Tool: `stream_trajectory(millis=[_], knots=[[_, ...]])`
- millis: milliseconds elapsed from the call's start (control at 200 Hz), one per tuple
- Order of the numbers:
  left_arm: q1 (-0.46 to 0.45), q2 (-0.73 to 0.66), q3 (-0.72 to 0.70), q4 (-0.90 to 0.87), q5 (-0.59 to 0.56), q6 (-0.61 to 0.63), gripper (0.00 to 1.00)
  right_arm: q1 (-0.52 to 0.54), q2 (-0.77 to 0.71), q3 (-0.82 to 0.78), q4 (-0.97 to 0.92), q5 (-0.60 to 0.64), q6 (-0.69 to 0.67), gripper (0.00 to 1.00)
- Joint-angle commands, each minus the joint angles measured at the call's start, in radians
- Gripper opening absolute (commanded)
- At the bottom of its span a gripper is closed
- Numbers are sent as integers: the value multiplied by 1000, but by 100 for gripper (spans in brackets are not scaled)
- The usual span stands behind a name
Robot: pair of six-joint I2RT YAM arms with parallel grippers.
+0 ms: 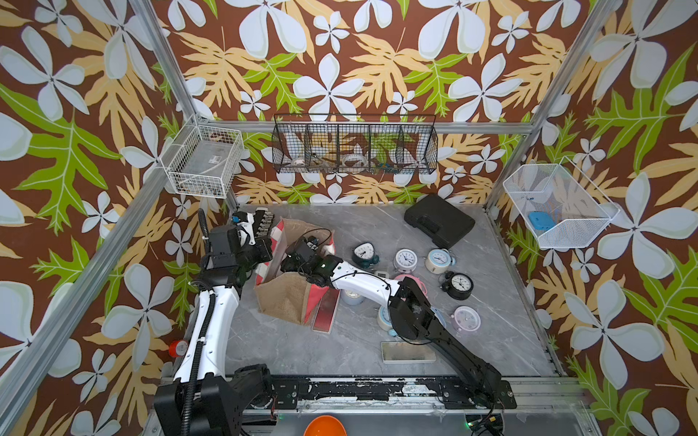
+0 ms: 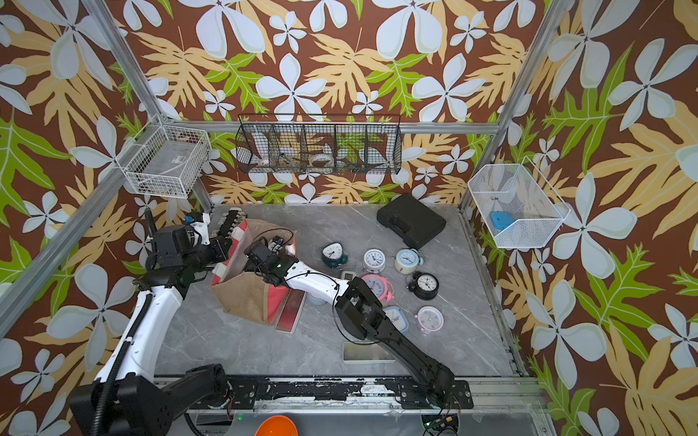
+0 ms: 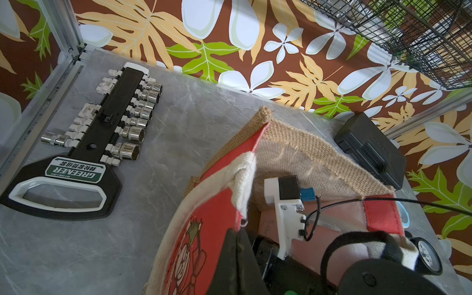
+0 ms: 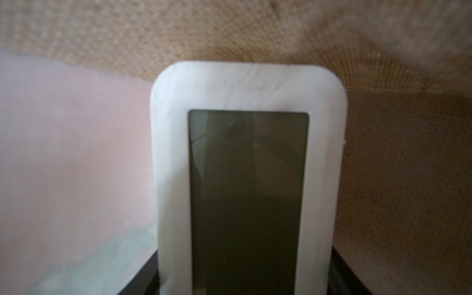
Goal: Put the alarm clock into the canvas bag
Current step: Place the alarm at the canvas bag, then pick up the alarm from the center of the board.
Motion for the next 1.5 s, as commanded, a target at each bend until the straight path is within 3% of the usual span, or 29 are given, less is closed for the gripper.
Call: stream_trajectory(millis=[0,305,651,1026,1226,1491], knots=[[0,8,6,7,-9,2,0,1,3,6,28,12,6,68],[0,14,7,5,-11,6,0,-8,-73,-26,23,-2,-20,87],[1,20,15,-12,-52,15,0,-7,-209,-81,8,-35,-81,88],[1,-16,10,-48,-81,32,30,-7,-466,-232,-58,83,-398,87],[1,-9,-4,-56,-77,40,31,-8,-613,-339,-119,148,-592,87],[1,-21,-42,-49,-79,46,29,-25,-827,-563,-137,216,-723,88]])
